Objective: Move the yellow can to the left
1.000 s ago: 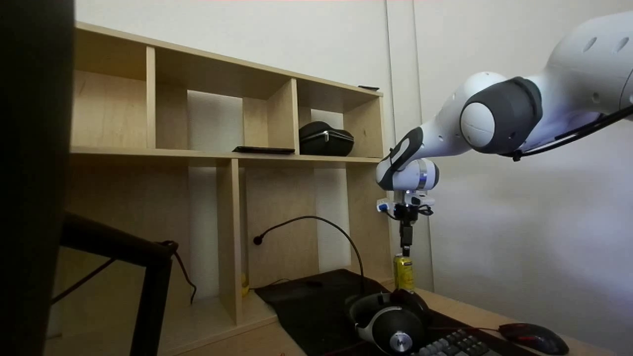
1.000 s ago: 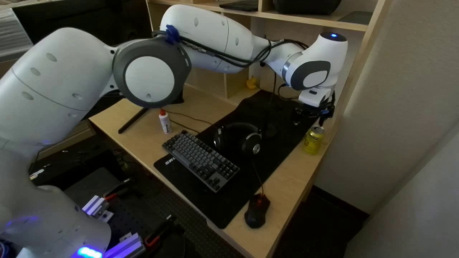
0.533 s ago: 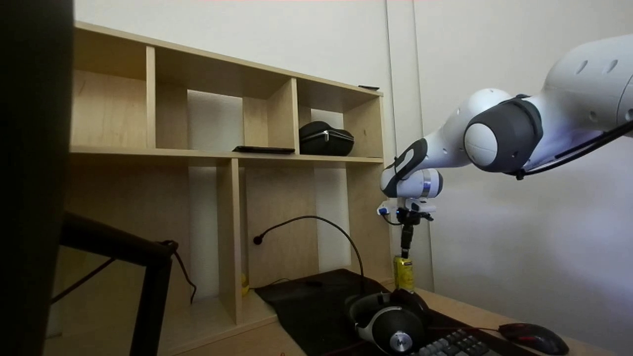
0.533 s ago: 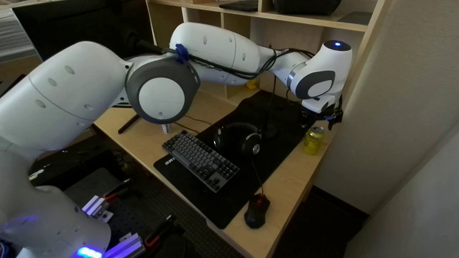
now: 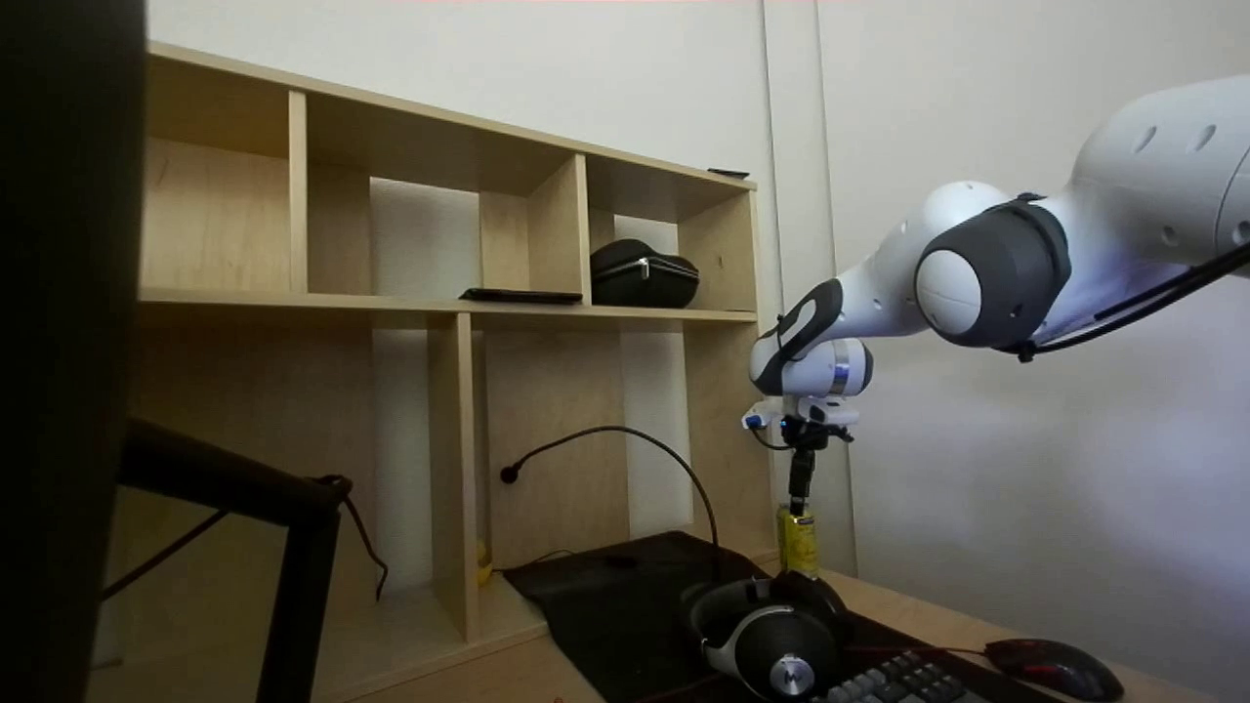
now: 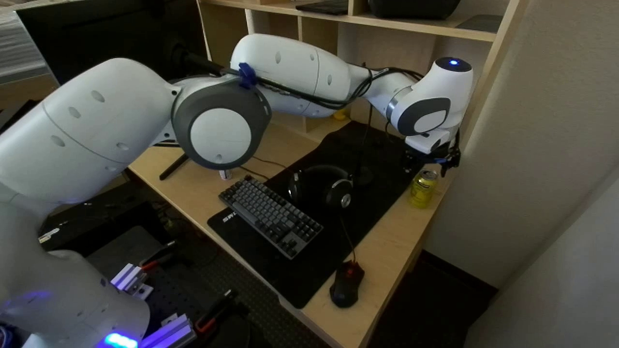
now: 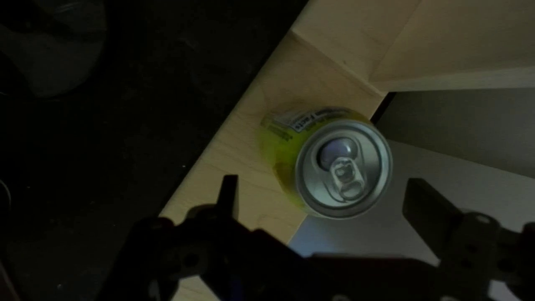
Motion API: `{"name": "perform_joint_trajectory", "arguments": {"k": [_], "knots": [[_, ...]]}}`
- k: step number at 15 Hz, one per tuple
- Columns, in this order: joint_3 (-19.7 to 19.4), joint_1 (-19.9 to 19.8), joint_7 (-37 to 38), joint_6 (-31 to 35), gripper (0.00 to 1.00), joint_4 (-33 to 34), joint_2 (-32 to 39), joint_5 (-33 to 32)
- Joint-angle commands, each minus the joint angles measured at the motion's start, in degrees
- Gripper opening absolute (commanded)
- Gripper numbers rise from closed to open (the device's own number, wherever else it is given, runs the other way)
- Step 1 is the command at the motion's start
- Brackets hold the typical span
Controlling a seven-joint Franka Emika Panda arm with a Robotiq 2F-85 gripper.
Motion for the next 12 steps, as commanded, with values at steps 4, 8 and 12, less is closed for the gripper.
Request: {"name": "perform_joint_trajectory", "arguments": {"k": [4, 8, 12], "knots": [[-0.09, -0.08, 4.08, 0.08, 1.0, 4.3, 3.76, 0.19], [0.95, -0.58, 6.17, -0.27, 1.0, 6.51, 5.82, -1.65], [1.09, -0.71, 8.12, -0.47, 1.0, 8.76, 7.39, -2.3]]}}
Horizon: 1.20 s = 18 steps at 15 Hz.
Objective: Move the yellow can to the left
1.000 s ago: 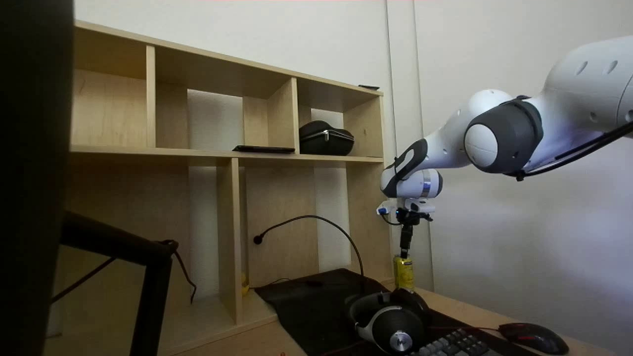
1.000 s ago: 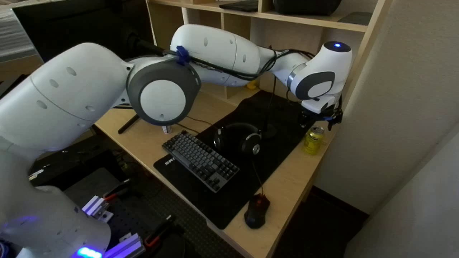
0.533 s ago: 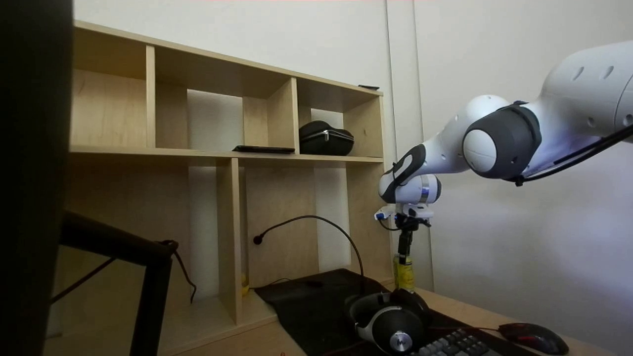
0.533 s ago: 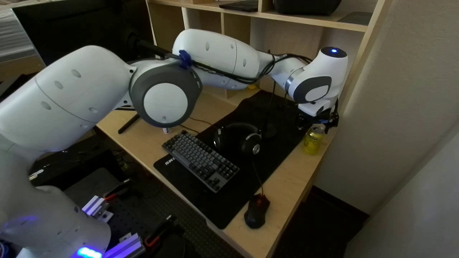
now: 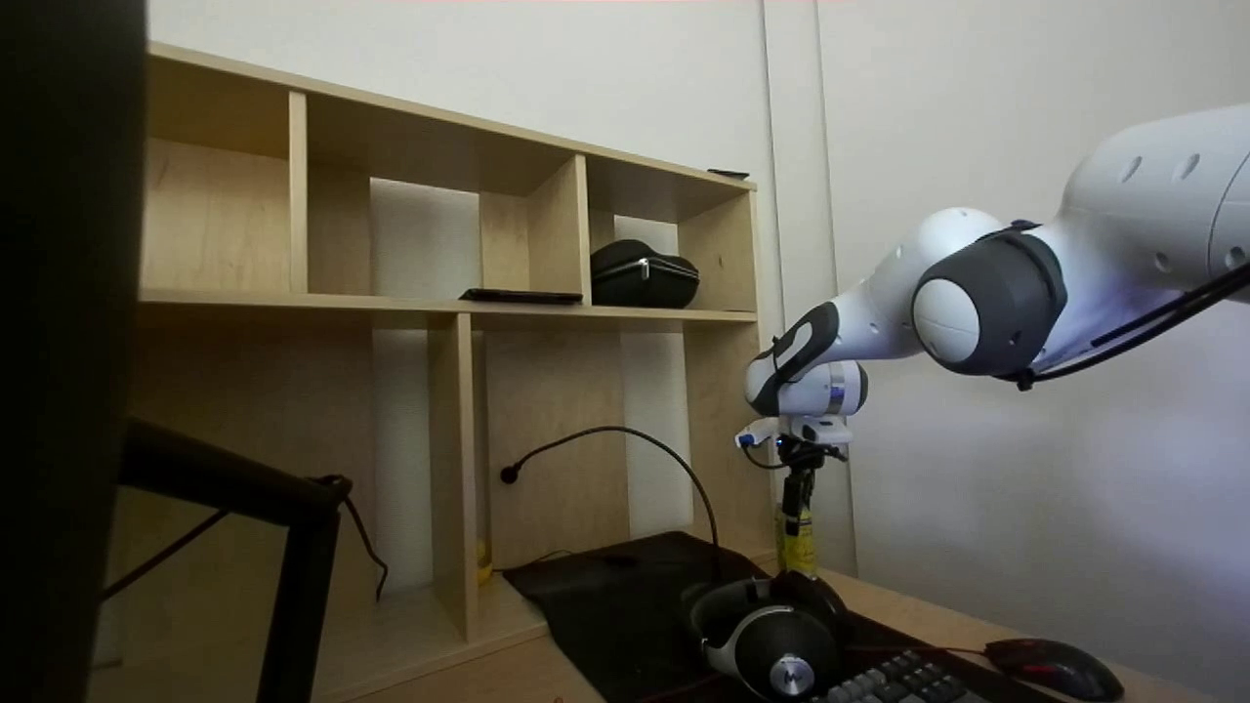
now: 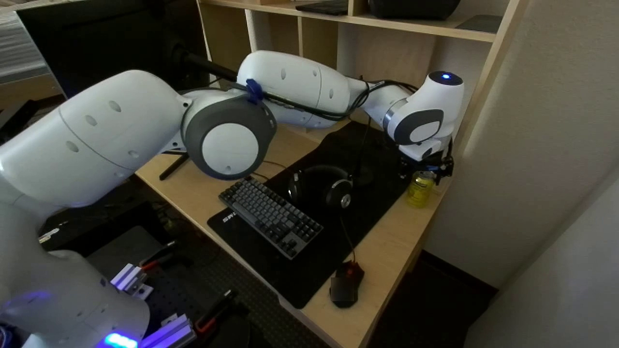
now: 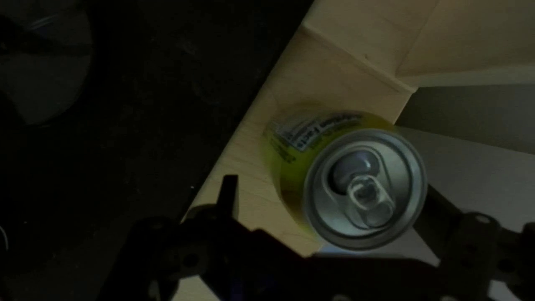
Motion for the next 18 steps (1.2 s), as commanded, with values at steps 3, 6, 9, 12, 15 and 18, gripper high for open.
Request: {"name": "perform_joint_trajectory", "arguments": {"k": [3, 6, 9, 12, 15, 18], "knots": [[0.68, -0.91, 3.84, -0.02, 1.0, 7.83, 4.42, -1.82], [0.98, -0.96, 5.02, 0.13, 1.0, 9.02, 4.87, -2.21], [1.23, -1.06, 5.49, -1.35, 1.0, 10.45, 5.76, -2.83], [0.24, -0.48, 5.22, -0.72, 0.97, 10.47, 6.3, -2.22], [0.25, -0.57, 5.3, -0.73, 0.68, 10.57, 6.49, -2.15], [0.29, -0.61, 5.11, -0.83, 0.46, 10.41, 6.19, -2.12]]}}
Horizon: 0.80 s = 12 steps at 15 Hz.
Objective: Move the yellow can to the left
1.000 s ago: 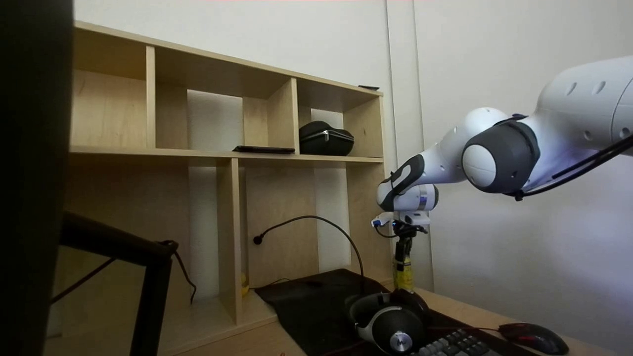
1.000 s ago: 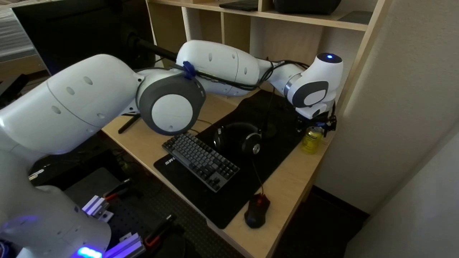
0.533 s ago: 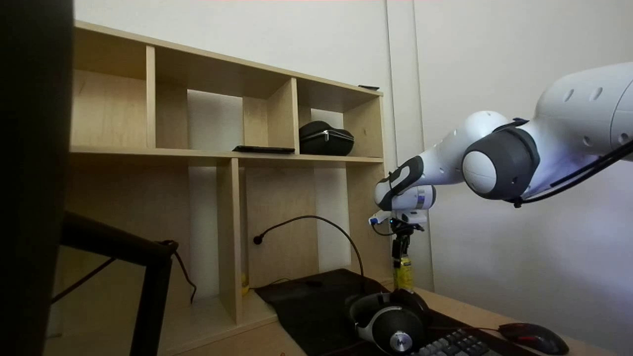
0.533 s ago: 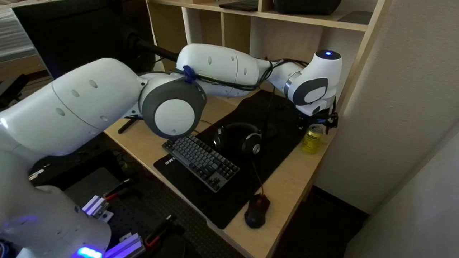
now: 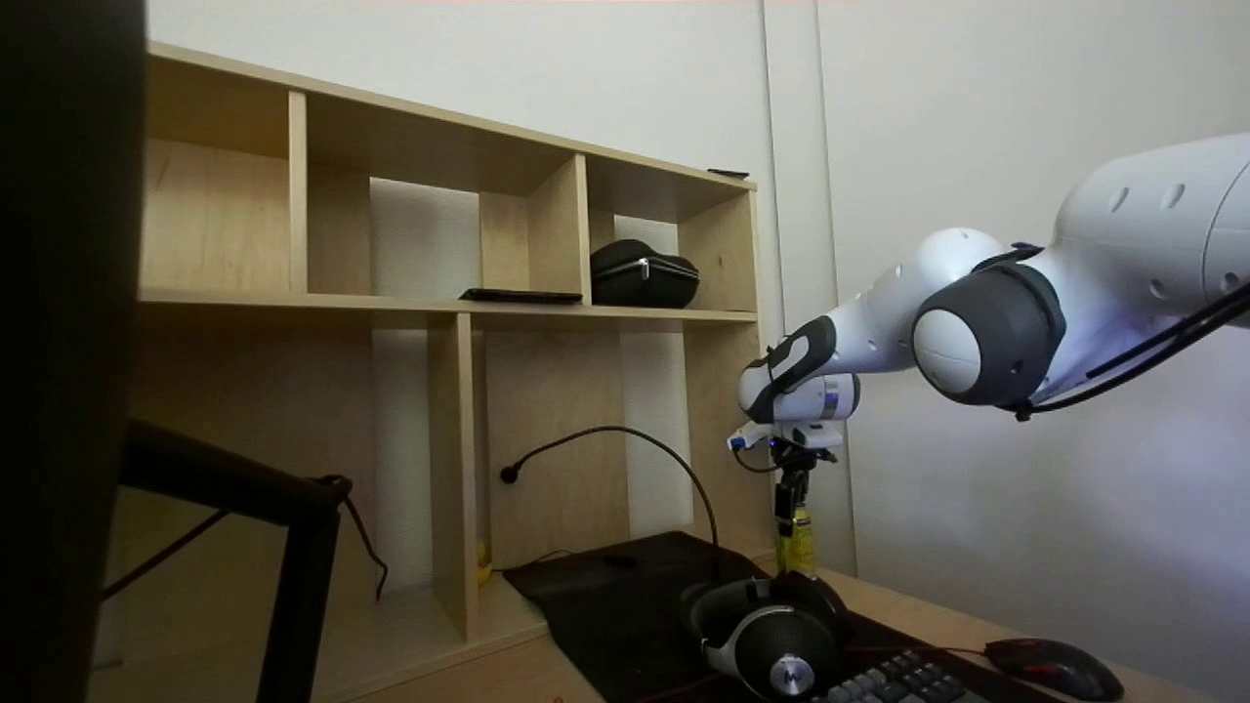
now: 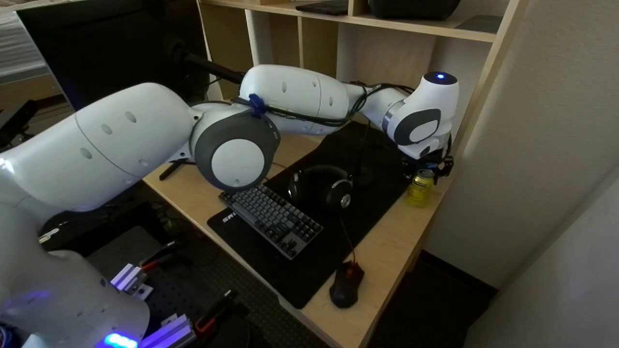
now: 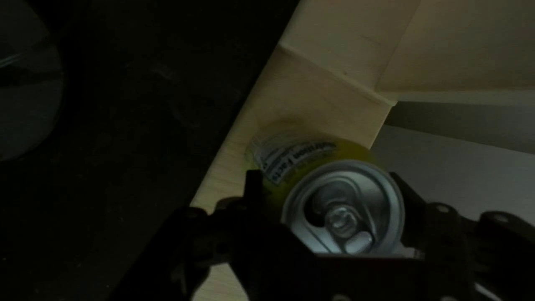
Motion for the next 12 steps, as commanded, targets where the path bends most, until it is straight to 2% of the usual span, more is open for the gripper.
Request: {"name": "perform_joint_trajectory", "arguments": {"k": [1, 4, 7, 12], "knots": [[0.05, -0.57, 0.59, -1.29, 0.45, 3.49, 1.75, 0.02], [0.66, -1.16, -1.69, -3.1, 0.45, 1.86, -0.58, 0.3], [1.63, -2.17, -7.92, -6.08, 0.45, -0.4, -4.39, 0.61], [3.26, -3.76, -25.96, -13.39, 0.45, -6.75, -14.39, 0.92]]}}
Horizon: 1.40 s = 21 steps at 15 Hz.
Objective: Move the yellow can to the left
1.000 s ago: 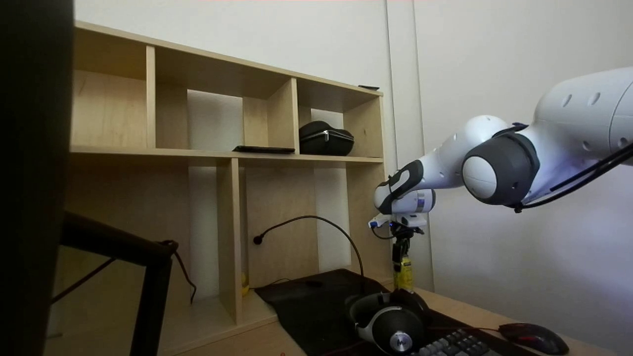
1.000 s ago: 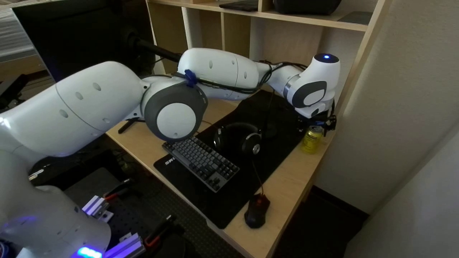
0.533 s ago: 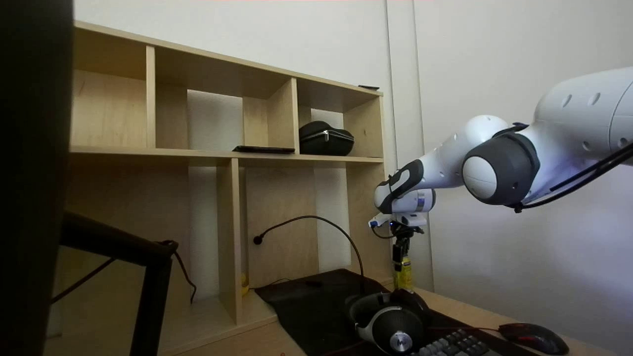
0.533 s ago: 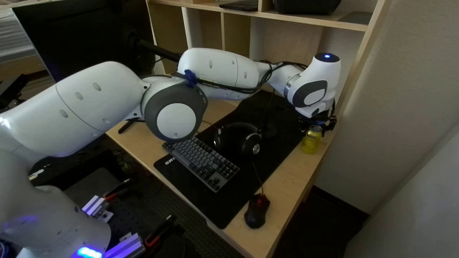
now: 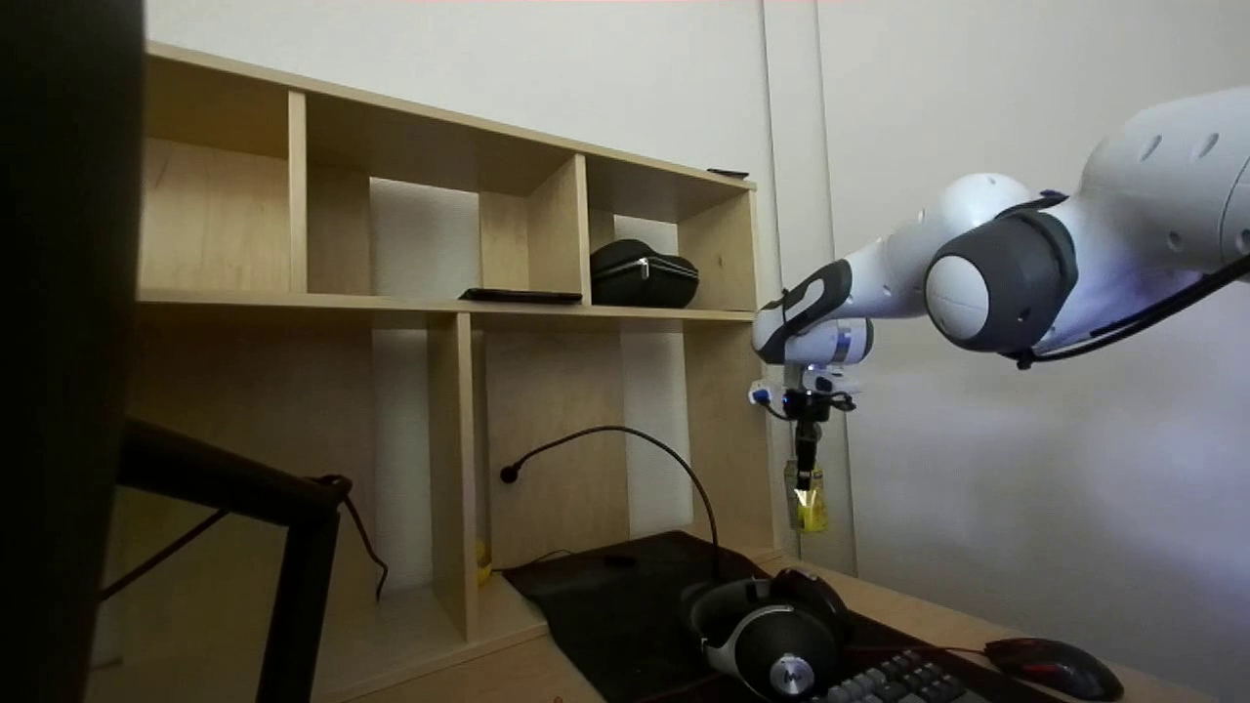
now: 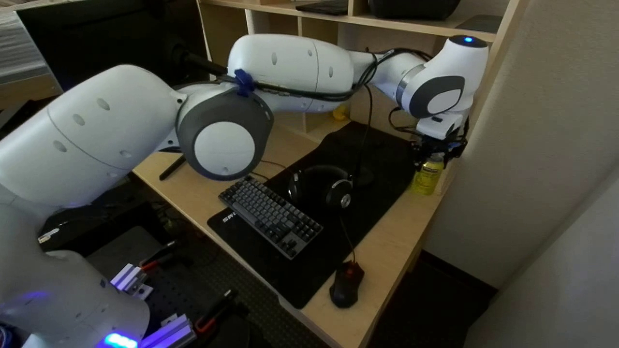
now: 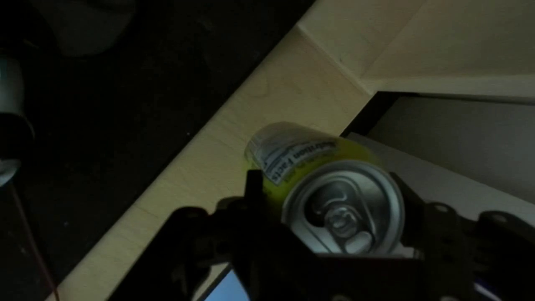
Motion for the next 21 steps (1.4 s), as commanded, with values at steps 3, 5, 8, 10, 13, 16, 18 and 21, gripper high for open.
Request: {"name": "perform_joint_trajectory", "arguments": {"k": [3, 5, 8, 10, 13, 16, 18, 21], "knots": [[2.79, -2.1, -19.96, -4.53, 0.45, -12.51, -14.31, 1.02], [1.04, -1.21, -14.16, -4.0, 0.7, -5.14, -9.03, 0.11], [1.0, -1.05, -13.73, -3.88, 0.7, -5.04, -8.51, 0.09], [1.24, -1.08, -13.59, -4.68, 0.45, -4.3, -7.24, 0.27], [4.44, 0.3, -23.05, -3.99, 0.45, -8.57, -11.04, 0.51], [6.29, 2.12, -30.04, -3.67, 0.45, -13.83, -17.45, -0.04], [7.35, 2.94, -35.29, -3.53, 0.45, -17.46, -21.87, 0.13], [8.97, 2.73, -44.3, -4.42, 0.45, -24.05, -29.17, 0.96]]}}
